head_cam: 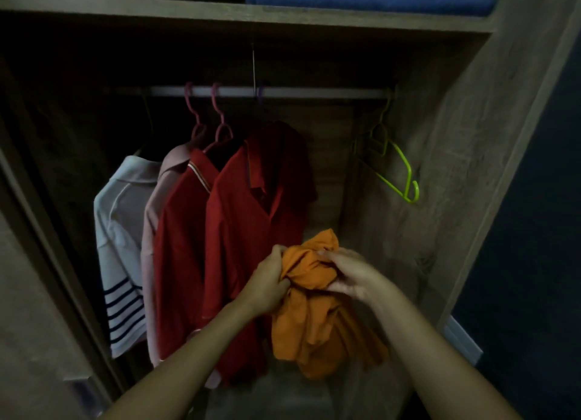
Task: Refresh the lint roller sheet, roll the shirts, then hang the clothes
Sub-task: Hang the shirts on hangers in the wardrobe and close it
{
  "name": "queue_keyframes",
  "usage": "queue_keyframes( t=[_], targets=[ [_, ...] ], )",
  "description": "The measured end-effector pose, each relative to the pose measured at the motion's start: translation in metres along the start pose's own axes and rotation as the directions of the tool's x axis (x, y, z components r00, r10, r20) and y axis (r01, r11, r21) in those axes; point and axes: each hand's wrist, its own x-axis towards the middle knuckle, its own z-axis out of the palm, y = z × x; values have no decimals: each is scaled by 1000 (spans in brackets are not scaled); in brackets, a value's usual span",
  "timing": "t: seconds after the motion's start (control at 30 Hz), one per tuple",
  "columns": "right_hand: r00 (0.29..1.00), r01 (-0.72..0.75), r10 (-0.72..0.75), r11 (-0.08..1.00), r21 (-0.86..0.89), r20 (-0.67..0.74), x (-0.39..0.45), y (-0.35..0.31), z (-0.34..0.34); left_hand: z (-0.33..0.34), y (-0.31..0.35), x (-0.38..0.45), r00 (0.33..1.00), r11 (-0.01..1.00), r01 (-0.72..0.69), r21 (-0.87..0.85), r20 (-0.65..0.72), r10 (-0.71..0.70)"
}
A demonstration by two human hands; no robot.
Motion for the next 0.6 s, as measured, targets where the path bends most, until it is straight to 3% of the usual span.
queue_keyframes(
  t=[0.1,0.17,0.2,0.3,0.4,0.5,0.6],
  targets=[
    [999,27,-36,925,-379,-17,-4,-8,-15,-3,6,8,999,999,1,-33,-32,-2],
    [978,159,-209,719,-676,8,0,-12,-24,-6,14,13,999,998,-13,-62,-37,11],
    [950,240,-308,624,-744,49,0,-14,-28,-7,17,16,999,997,-19,-73,-35,17],
    [870,487,-386,580,-653,306,-12,-20,-37,-10,23,23,1000,996,-17,-88,-11,16],
    [797,603,-358,494,-626,486,-12,-16,-37,-14,26,27,1000,995,-7,-98,-5,7],
    [721,656,-553,351,-668,417,-5,-9,-33,-21,26,27,1000,999,3,-51,30,-2],
    [634,643,-716,279,-713,293,2,-14,-36,-32,22,25,1000,999,-19,44,22,18]
  ],
)
